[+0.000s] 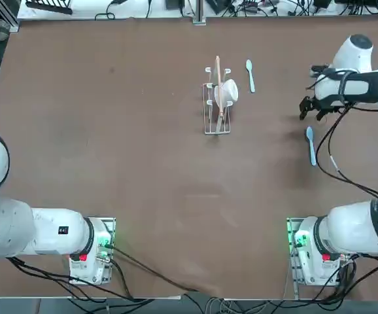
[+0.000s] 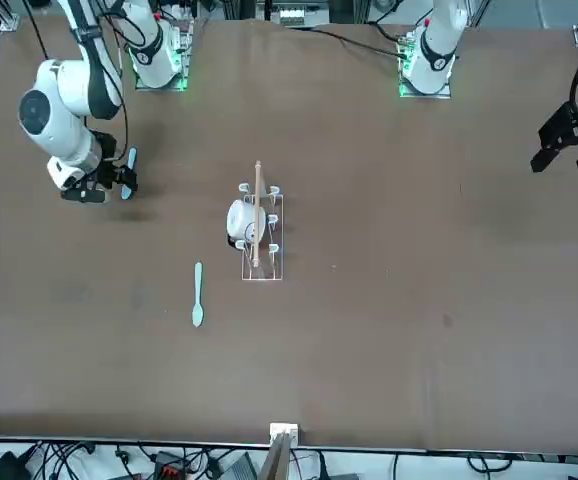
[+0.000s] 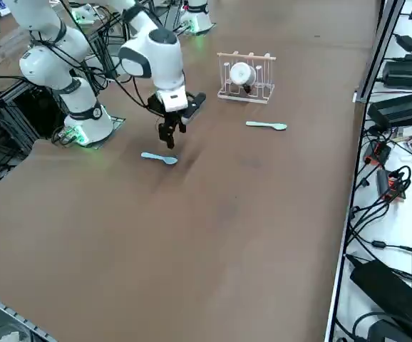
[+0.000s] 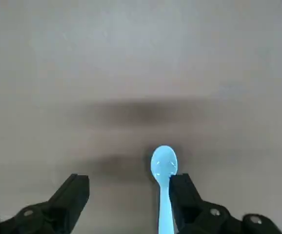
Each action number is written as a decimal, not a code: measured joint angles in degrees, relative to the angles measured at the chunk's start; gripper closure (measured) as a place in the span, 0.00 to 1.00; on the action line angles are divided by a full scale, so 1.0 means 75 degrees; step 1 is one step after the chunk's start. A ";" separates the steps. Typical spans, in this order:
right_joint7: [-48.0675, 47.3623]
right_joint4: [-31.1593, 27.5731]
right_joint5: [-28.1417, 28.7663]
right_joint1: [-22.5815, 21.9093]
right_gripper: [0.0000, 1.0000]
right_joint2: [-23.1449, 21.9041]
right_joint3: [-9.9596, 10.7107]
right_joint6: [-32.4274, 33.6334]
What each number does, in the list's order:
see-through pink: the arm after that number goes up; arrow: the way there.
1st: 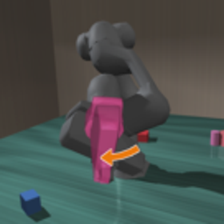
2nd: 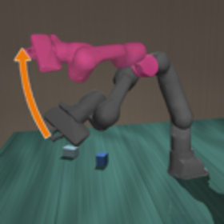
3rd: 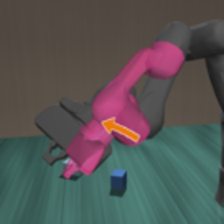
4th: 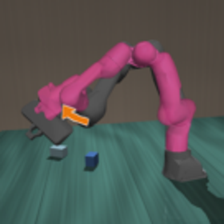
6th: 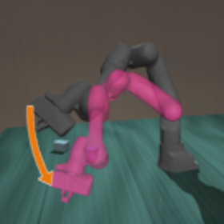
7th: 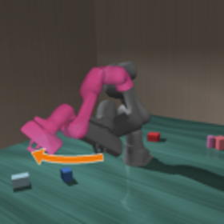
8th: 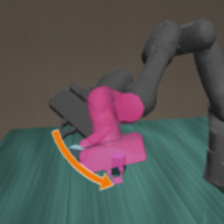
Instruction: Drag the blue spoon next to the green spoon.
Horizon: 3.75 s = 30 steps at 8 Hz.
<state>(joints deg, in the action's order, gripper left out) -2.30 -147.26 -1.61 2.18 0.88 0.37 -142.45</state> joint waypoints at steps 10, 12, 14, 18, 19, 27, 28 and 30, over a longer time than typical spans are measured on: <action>0.0433 -0.0934 0.0000 0.0663 0.00 0.0544 0.0040 -0.1268; 0.1057 -0.0953 0.0000 0.1142 0.00 0.0701 0.0065 -0.1460; 0.1144 -0.0953 0.0000 0.1207 0.00 0.0798 0.0050 -0.1559; 0.1148 -0.0953 0.0000 0.1183 0.00 0.0805 -0.0015 -0.1568; 0.1155 -0.0957 0.0000 0.1176 0.00 0.0806 -0.0017 -0.1568; 0.1169 -0.0989 -0.0001 0.0993 0.25 0.0816 -0.0045 -0.1566; 0.1168 -0.0989 -0.0001 0.0928 0.24 0.0816 -0.0045 -0.1566; 0.1167 -0.0988 -0.0001 0.0872 0.32 0.0810 -0.0044 -0.1566</action>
<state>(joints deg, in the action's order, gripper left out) 6.46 -154.67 -1.61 8.73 6.95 0.04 -154.19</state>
